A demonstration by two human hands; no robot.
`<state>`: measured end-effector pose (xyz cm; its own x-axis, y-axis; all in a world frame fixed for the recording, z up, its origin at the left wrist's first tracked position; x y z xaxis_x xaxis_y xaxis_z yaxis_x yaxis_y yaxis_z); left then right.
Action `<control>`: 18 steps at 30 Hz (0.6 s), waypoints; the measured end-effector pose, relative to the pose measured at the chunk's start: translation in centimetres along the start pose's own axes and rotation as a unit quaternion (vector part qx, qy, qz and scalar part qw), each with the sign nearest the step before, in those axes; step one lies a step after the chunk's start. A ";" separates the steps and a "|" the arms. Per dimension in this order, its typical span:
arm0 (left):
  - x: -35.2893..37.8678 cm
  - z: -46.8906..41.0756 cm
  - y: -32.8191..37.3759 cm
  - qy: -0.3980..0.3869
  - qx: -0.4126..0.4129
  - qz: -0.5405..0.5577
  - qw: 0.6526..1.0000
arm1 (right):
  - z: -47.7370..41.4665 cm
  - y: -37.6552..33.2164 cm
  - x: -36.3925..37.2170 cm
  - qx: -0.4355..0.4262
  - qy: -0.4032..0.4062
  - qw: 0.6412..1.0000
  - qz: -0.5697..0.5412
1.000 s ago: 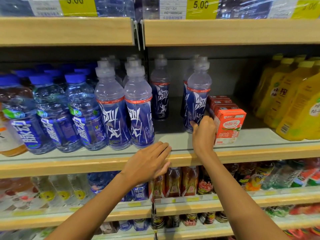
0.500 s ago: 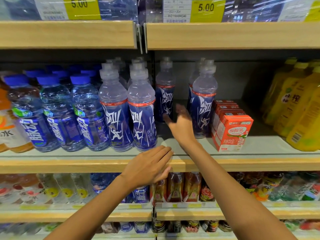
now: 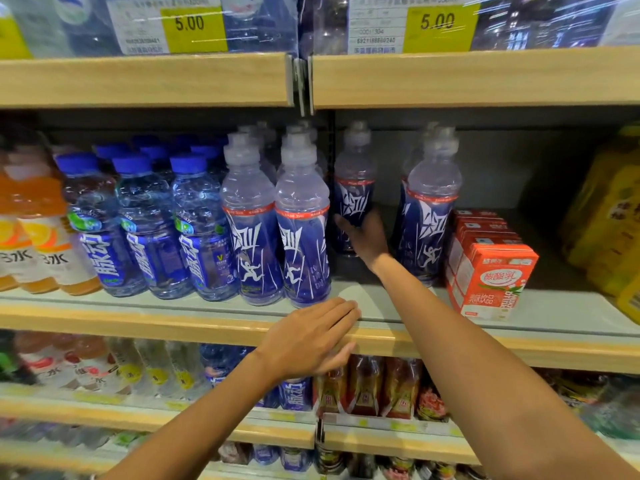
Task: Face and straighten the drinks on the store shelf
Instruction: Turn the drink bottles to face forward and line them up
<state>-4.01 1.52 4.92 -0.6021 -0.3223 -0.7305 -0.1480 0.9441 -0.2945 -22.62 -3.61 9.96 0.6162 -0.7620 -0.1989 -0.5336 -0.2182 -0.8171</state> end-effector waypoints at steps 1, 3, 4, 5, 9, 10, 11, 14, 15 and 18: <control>0.0 -0.1 0.0 0.001 0.000 -0.003 1.000 | 0.2 -0.1 -0.1 0.000 0.001 1.000 0.003; -0.1 -0.1 0.0 0.007 -0.002 -0.006 1.000 | 1.0 -0.3 -0.1 0.003 0.004 1.000 -0.002; -0.2 -0.2 0.1 0.008 -0.005 -0.004 1.000 | 1.6 -0.5 -0.3 0.008 0.006 1.000 -0.005; -0.3 -0.2 0.1 0.006 -0.007 0.000 1.000 | 2.3 -0.9 -0.5 0.010 0.008 1.000 0.000; -0.9 -0.5 0.4 -0.029 -0.035 0.029 0.999 | 5.3 -3.5 -2.1 -0.038 0.000 0.998 0.051; -1.1 -0.4 0.4 -0.037 -0.046 0.040 0.997 | 6.1 -4.3 -2.7 -0.047 0.002 0.997 0.067; -1.4 -0.3 0.5 -0.038 -0.061 0.055 0.996 | 6.8 -5.0 -3.3 -0.054 0.004 0.995 0.084; -2.9 0.4 -0.1 -0.017 -0.170 0.151 0.974 | 9.1 -7.2 -5.2 -0.064 -0.001 0.994 0.083; -3.4 0.6 -0.5 -0.002 -0.227 0.196 0.954 | 10.0 -7.8 -5.8 -0.067 -0.006 0.995 0.068; -5.2 0.2 -2.1 0.057 -0.394 0.374 0.838 | 12.8 -9.7 -6.9 -0.067 -0.023 0.997 0.018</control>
<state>-0.41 1.24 9.19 -0.8217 0.3457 -0.4530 -0.1418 0.6459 0.7501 -14.29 11.51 12.33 0.6194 -0.7426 -0.2546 -0.6265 -0.2722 -0.7303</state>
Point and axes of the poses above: each hand's wrist, its own z-axis away from the middle knuckle, its own x-axis out of the palm, y = z × x, the point moved 5 cm from there along -z, towards the middle knuckle, and after that the axes turned 12 degrees about -x, right-handed, at the moved point
